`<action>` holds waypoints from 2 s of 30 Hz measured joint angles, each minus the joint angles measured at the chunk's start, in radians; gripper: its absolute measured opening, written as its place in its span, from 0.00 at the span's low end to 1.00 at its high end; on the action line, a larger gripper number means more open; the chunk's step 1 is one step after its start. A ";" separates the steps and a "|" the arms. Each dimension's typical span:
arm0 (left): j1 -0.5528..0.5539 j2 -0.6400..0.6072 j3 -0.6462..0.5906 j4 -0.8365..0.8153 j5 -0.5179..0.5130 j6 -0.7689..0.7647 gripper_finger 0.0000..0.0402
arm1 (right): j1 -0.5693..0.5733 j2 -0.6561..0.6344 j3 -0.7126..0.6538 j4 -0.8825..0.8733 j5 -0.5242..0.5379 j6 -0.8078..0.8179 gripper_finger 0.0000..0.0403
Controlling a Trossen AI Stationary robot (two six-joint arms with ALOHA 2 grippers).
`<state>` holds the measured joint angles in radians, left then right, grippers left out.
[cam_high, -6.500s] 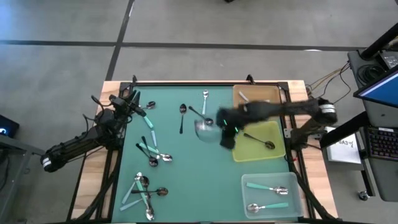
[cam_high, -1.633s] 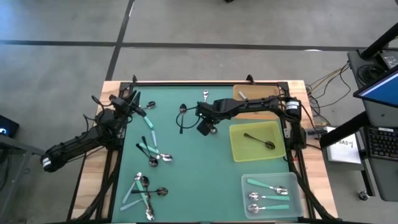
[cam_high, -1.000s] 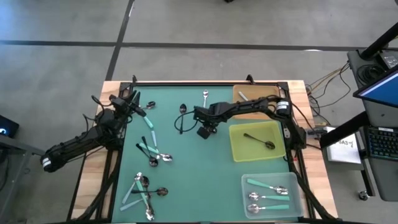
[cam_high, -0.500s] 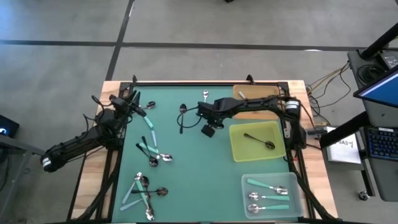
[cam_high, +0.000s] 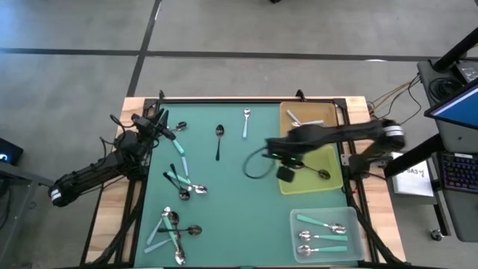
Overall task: Sort silverware by color (type)
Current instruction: Put the black spoon into the yellow bin, then put the blue spoon into the orange bin
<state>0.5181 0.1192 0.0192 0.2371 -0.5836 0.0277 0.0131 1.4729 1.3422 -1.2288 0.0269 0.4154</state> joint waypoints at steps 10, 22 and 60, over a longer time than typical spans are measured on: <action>0.000 0.000 0.000 0.000 0.000 0.000 0.19 | 0.121 -0.420 -0.421 0.112 0.062 0.317 0.02; 0.000 0.000 0.000 0.000 0.000 0.000 0.19 | 0.133 -0.503 -0.558 0.191 0.106 0.426 0.11; 0.000 0.000 0.000 0.000 0.000 0.000 0.19 | -0.302 0.500 0.175 0.645 0.295 0.388 0.29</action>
<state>0.5179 0.1193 0.0193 0.2375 -0.5838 0.0280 -0.2889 1.9734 1.5167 -0.5840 0.3215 0.8033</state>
